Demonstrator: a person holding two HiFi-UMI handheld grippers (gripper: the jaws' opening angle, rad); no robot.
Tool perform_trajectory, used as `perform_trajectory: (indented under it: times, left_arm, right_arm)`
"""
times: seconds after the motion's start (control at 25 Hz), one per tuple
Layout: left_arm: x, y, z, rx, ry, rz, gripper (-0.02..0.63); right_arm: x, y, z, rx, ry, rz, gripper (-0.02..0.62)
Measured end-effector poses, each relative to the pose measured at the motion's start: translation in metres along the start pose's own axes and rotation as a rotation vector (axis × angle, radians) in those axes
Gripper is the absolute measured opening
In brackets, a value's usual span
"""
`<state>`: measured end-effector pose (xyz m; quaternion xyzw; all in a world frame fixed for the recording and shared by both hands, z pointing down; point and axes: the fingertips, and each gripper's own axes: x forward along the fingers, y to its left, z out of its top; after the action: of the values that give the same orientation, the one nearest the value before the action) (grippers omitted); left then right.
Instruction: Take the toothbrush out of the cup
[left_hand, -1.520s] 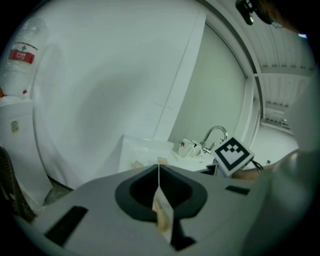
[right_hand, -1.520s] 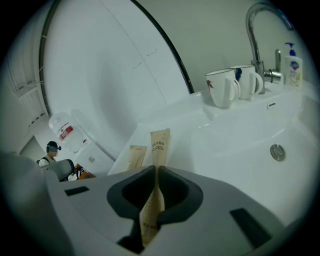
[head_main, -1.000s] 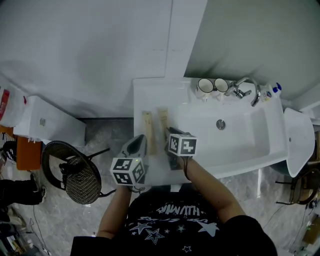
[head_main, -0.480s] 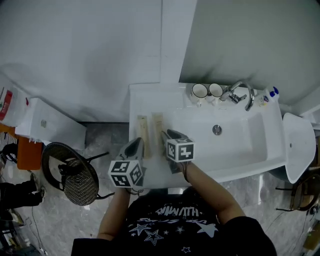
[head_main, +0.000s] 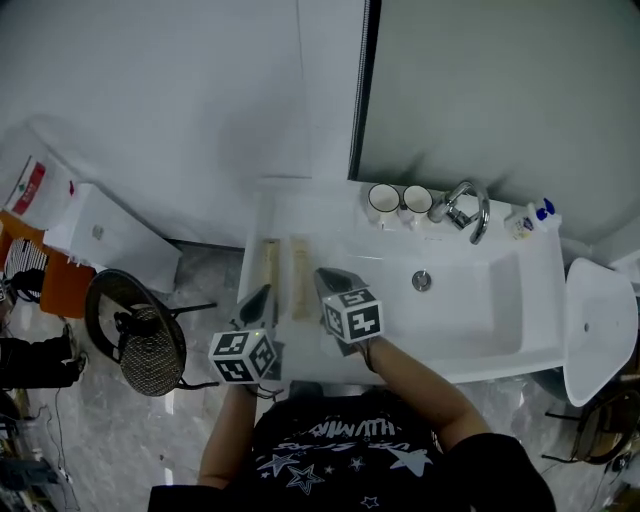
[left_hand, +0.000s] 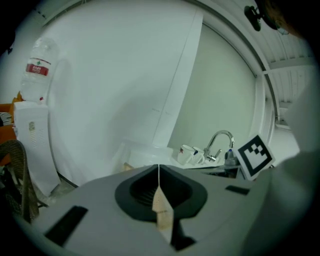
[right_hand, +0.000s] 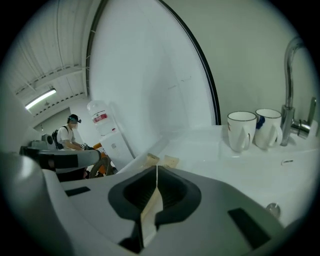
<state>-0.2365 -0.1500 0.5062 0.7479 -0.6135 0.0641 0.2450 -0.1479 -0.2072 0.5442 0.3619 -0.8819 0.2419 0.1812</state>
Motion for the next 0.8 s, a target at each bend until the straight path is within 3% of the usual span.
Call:
perform_trajectory:
  times: [0.8]
  left_arm:
    - [-0.046,-0.119,-0.050,-0.061,-0.076,0.262,0.018]
  right_arm:
    - [-0.104,-0.028,-0.027,-0.194,0.031,0.308,0.014]
